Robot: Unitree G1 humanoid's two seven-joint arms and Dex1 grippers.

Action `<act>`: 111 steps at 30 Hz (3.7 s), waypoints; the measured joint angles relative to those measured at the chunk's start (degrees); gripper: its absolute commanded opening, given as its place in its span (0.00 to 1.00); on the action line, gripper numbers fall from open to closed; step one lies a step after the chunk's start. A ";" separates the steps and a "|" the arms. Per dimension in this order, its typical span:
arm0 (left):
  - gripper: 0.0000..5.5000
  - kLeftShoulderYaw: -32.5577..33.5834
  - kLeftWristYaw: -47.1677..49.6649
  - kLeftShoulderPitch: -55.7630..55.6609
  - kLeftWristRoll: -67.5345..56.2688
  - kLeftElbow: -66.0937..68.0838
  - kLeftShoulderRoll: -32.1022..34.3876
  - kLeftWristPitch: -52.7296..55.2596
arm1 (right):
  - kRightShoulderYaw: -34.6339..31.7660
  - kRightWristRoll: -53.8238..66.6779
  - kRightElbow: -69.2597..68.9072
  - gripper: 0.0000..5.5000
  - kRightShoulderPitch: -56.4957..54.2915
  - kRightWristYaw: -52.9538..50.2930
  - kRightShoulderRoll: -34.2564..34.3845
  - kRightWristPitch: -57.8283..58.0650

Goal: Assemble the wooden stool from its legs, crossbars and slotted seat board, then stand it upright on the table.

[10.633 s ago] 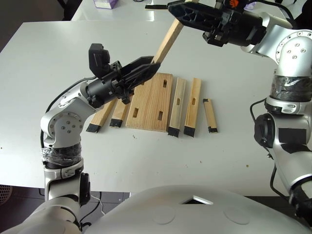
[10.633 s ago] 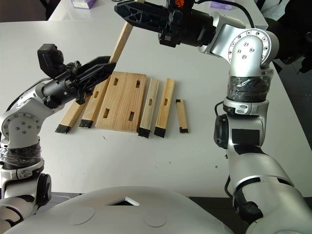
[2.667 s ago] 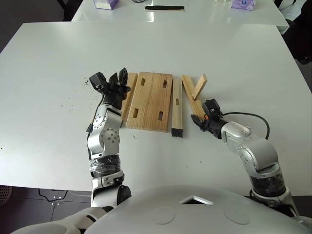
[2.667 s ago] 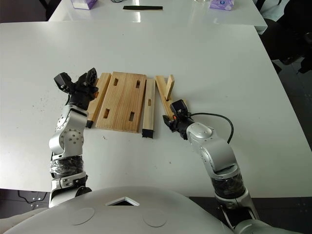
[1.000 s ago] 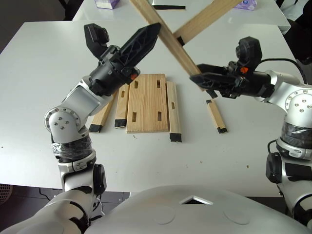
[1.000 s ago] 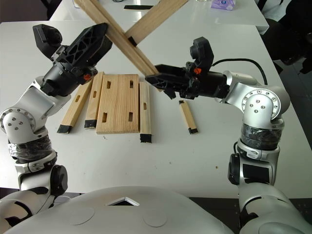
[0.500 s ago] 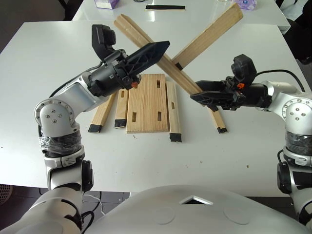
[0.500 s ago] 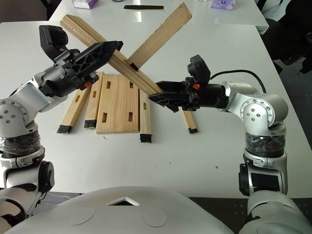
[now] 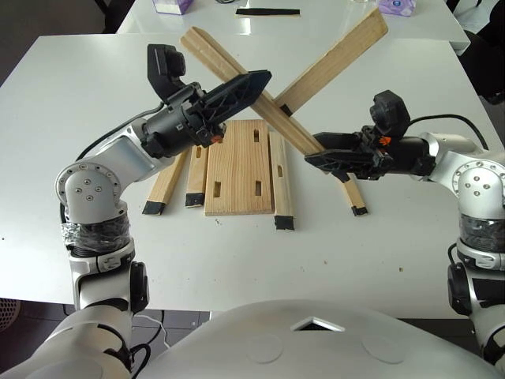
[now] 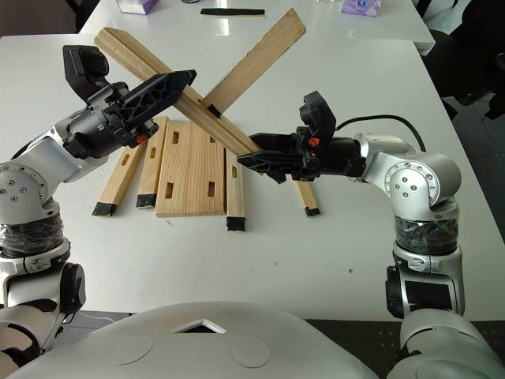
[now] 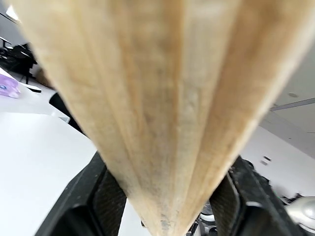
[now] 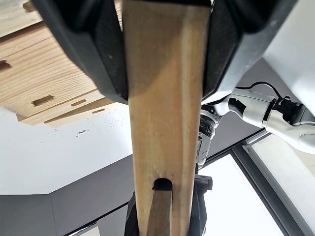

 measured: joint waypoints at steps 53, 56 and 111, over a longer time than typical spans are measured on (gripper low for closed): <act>0.38 0.33 -51.00 6.42 41.60 14.03 25.30 -21.27 | -0.01 -20.28 12.97 0.61 4.23 -9.70 4.13 -18.40; 0.38 -0.12 -50.95 6.39 41.65 13.92 25.01 -22.05 | 0.04 -20.39 13.24 0.61 4.16 -9.64 4.13 -18.41; 0.37 -14.91 -51.38 5.17 48.30 18.74 26.90 -49.74 | 3.35 -22.28 9.85 0.61 10.46 -15.63 11.99 -19.72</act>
